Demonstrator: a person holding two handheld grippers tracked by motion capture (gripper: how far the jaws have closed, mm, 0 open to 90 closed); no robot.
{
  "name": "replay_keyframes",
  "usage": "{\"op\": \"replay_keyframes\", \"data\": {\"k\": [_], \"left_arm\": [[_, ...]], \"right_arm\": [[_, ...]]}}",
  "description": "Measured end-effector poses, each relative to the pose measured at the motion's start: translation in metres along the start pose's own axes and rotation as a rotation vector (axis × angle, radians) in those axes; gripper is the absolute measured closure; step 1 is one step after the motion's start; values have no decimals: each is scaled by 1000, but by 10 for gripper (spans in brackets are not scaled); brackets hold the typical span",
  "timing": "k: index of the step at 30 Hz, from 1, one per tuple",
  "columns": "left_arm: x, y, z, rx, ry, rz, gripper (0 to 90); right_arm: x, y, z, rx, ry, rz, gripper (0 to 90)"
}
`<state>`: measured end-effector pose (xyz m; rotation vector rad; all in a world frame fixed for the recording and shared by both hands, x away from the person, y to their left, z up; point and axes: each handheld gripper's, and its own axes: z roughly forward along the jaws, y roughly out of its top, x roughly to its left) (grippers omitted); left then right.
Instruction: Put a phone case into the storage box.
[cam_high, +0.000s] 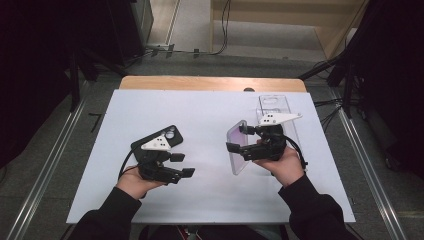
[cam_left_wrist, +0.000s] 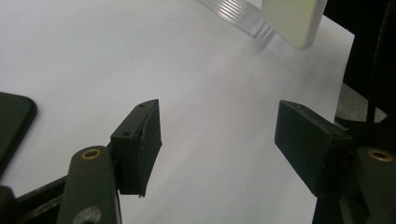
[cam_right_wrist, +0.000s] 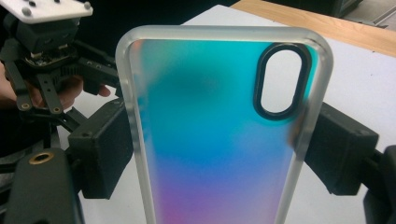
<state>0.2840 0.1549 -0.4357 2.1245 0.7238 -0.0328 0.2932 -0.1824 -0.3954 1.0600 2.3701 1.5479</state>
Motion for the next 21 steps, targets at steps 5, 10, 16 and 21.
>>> {"op": "replay_keyframes", "data": {"k": [5, 10, 16, 21], "left_arm": [[3, -11, -3, 6, 24, -21, 322], [4, -18, -9, 11, 40, -45, 322], [5, -26, -15, 7, 70, -65, 322], [5, -30, -18, 2, 74, -74, 322]], "right_arm": [[-4, 4, -5, -3, -6, 2, 152], [-10, 11, -15, -17, -34, 13, 153], [-18, 17, -28, -32, -73, 27, 153], [-28, 19, -39, -51, -152, 67, 153]]}}
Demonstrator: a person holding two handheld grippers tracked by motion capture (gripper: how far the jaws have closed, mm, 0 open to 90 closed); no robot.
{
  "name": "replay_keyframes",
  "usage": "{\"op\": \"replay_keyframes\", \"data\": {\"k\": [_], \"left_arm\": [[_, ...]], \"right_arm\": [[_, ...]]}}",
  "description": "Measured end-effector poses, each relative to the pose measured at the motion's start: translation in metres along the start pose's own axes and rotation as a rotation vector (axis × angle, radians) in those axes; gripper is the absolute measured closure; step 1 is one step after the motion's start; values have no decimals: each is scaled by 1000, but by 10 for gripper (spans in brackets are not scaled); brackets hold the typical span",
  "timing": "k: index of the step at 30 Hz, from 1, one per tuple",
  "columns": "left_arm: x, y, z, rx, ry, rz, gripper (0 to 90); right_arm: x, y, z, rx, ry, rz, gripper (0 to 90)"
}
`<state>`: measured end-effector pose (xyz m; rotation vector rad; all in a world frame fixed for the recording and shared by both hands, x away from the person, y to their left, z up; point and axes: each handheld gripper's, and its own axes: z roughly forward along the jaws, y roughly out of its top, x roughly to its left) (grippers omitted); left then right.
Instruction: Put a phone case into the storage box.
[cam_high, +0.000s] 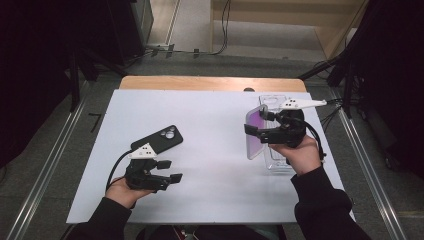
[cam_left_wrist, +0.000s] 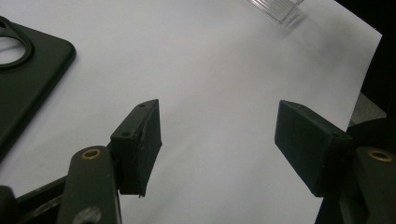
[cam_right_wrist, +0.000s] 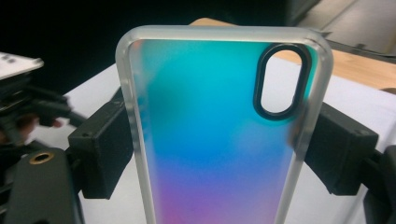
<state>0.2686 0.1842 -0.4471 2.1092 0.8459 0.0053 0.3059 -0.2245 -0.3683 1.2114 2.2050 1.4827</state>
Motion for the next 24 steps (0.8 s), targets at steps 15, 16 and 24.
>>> {"op": "replay_keyframes", "data": {"k": [15, 16, 24], "left_arm": [[5, -4, -4, -14, 30, -39, 322], [5, -4, -4, -13, 29, -39, 322], [5, -4, -4, -23, 23, -37, 323]], "right_arm": [[-32, 0, -21, -46, -184, 90, 153], [-35, 0, -23, -50, -199, 96, 153], [-52, -3, -23, -69, -281, 134, 152]]}}
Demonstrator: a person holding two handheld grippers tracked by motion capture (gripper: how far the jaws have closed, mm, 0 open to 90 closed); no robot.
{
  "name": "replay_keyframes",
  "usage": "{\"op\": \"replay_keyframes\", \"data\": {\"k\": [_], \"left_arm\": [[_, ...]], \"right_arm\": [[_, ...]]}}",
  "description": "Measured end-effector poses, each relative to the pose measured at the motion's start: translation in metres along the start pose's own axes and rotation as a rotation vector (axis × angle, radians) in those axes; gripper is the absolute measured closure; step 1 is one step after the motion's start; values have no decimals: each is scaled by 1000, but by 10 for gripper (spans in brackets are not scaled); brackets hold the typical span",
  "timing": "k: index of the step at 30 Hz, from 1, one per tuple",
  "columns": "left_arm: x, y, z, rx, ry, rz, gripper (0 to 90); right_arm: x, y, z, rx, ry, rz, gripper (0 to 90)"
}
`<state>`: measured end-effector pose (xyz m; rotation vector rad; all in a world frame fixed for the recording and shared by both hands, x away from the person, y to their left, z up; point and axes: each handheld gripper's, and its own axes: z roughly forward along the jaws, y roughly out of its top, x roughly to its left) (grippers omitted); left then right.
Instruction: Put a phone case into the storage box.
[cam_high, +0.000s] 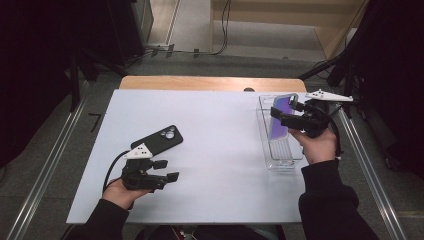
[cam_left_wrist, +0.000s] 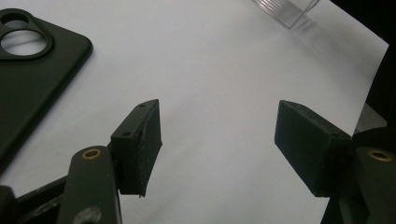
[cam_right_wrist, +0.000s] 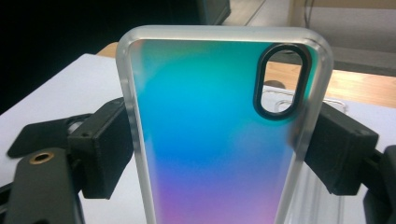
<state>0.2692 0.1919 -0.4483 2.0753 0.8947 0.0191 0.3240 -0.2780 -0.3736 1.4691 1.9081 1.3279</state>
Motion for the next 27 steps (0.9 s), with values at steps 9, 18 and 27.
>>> {"op": "replay_keyframes", "data": {"k": [9, 18, 27], "left_arm": [[0, -1, -1, -10, 2, 8, 324], [3, -1, 1, -12, -4, -1, 324], [1, -1, 1, -12, -9, 9, 324]], "right_arm": [[-13, 4, 18, 0, -73, 19, 152], [-24, 10, 44, 5, -111, 27, 151], [-36, 21, 71, -1, -163, 40, 151]]}}
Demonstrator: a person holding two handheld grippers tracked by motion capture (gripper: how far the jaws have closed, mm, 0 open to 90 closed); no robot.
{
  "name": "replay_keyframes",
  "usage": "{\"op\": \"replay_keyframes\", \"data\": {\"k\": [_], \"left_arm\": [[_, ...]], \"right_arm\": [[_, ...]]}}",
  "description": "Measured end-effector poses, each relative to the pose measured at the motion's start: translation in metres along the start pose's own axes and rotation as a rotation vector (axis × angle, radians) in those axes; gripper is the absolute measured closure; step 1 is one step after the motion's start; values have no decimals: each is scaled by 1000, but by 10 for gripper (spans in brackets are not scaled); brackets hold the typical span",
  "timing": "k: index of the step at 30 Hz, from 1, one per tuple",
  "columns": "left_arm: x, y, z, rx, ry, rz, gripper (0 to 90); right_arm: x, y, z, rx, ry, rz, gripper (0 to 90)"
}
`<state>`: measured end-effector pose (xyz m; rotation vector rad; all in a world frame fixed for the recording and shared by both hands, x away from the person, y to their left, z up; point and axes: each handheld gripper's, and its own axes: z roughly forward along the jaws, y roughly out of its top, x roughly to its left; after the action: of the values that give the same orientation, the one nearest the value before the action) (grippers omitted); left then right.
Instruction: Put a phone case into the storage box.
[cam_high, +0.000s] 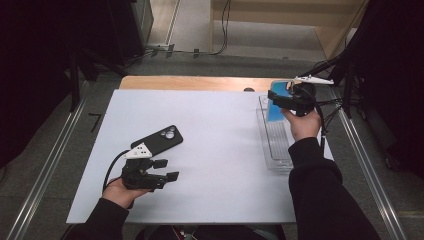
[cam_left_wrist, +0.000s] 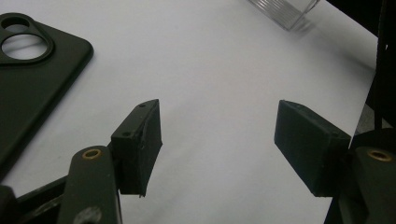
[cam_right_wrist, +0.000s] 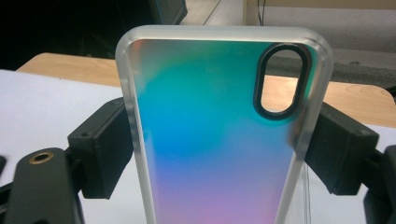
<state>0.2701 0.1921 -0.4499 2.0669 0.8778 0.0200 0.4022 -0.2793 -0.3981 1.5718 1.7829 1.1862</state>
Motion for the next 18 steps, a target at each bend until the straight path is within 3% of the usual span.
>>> {"op": "replay_keyframes", "data": {"k": [7, 13, 18], "left_arm": [[0, 0, 0, -1, -4, 2, 324], [-1, 0, 0, -1, -2, 7, 324], [-1, 0, -2, -10, -8, 7, 324]], "right_arm": [[-4, 0, 23, -11, -59, -21, 151], [-13, -2, 44, -4, -79, 13, 150], [-16, -4, 60, 36, -105, 48, 149]]}}
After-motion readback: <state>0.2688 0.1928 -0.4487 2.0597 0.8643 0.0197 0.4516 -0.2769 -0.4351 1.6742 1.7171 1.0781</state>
